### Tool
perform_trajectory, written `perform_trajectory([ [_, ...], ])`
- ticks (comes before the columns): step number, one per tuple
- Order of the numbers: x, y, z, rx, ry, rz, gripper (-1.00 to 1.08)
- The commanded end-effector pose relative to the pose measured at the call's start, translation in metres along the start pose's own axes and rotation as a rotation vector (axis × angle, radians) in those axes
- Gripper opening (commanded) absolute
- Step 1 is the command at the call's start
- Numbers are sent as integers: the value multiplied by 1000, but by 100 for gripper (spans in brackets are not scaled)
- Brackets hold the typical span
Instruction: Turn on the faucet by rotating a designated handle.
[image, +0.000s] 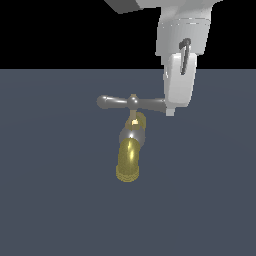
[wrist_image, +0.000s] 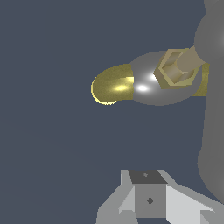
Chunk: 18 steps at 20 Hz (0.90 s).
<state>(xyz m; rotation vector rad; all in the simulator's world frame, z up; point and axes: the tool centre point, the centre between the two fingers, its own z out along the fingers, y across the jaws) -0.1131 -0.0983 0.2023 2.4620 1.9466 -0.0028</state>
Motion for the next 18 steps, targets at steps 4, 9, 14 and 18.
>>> perform_trajectory([
  [4,2,4,5,1,2,-26,-100],
  [9,2,5,6,1,3,-28,-100],
  [14,1,13,6,1,3,-28,-100],
  [18,0,24,6,1,3,-28,-100],
])
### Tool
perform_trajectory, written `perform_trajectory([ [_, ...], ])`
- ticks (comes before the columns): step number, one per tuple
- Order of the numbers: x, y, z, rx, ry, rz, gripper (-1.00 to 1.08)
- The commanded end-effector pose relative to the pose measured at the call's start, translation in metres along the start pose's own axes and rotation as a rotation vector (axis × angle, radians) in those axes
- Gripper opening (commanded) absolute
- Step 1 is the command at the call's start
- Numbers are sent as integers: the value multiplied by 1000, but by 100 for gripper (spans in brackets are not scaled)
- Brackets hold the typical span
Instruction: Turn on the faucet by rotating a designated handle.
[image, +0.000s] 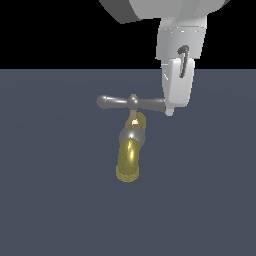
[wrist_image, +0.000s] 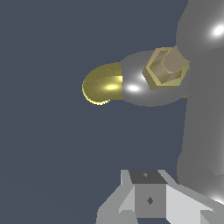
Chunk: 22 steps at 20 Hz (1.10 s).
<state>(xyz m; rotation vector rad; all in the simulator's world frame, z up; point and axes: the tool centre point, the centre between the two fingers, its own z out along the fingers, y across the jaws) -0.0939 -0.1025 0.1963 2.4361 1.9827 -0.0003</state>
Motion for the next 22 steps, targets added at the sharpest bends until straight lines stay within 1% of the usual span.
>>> perform_trajectory([
  [1,-1,7,0,0,0,0,-100],
  [22,-9,65,0,0,0,-1,-100],
])
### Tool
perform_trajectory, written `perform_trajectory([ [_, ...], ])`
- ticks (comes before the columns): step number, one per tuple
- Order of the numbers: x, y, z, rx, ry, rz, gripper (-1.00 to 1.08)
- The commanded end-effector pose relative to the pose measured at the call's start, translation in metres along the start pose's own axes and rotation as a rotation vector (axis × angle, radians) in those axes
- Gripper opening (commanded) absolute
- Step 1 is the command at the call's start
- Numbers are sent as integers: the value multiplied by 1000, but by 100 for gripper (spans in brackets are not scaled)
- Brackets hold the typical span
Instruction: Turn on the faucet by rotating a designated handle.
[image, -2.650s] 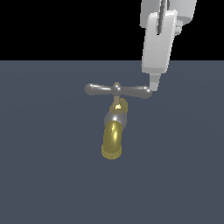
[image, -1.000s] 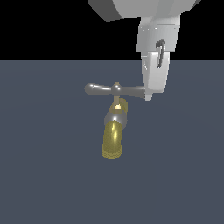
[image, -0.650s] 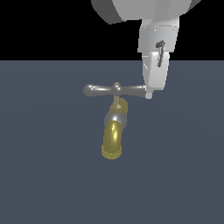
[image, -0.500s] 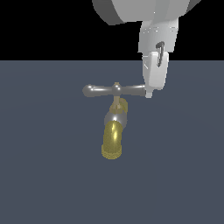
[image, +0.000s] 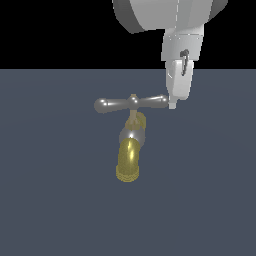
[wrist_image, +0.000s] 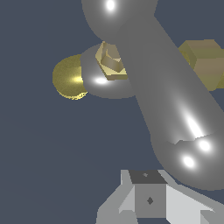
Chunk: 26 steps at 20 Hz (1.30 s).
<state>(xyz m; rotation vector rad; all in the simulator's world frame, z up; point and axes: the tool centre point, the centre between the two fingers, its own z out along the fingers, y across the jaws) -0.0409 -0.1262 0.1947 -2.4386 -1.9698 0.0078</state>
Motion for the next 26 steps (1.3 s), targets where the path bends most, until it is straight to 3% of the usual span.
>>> perform_trajectory([
  [1,3,11,-2,-9,-1,-8,-100],
  [3,1,5,0,0,0,-4,-100],
  [26,50,72,-2,-7,0,-8,-100],
])
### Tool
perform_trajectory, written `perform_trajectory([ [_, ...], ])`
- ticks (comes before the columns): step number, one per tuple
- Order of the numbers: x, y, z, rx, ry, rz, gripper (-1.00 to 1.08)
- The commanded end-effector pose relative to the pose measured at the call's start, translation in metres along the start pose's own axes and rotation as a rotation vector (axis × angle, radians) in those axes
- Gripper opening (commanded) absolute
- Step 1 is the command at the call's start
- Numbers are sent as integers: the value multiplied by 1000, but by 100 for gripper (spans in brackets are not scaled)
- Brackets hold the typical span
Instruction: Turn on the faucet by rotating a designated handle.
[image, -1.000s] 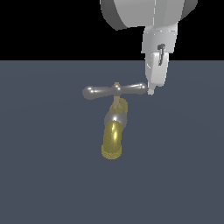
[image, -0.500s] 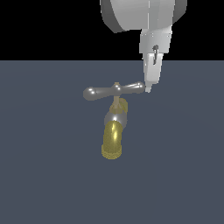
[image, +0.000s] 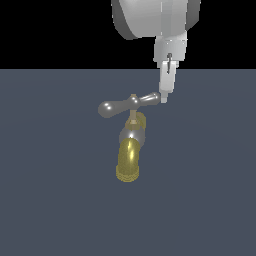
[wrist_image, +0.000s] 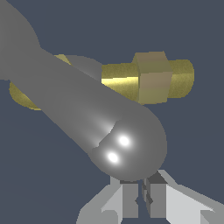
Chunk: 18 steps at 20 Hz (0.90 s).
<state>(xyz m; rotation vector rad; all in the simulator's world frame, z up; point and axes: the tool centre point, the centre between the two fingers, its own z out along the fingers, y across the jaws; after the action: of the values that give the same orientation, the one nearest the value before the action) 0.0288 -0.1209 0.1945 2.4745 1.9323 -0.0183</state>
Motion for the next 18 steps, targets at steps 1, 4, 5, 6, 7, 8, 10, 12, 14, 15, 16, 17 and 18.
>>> perform_trajectory([
  [1,33,7,-2,-5,10,-40,-100],
  [4,7,7,0,0,0,-3,-100],
  [5,15,8,0,0,0,-6,-100],
  [6,23,9,0,-1,1,-8,-100],
  [7,30,10,-1,-1,2,-11,-100],
  [8,38,10,-1,-2,3,-13,-100],
  [10,54,12,-1,-2,4,-18,-100],
  [12,69,14,-2,-3,5,-23,-100],
  [14,83,15,-2,-4,7,-28,-100],
  [15,91,16,-2,-4,7,-30,-100],
  [16,98,16,-2,-5,8,-33,-100],
  [17,105,17,-3,-5,9,-35,-100],
  [18,112,18,-3,-5,9,-37,-100],
])
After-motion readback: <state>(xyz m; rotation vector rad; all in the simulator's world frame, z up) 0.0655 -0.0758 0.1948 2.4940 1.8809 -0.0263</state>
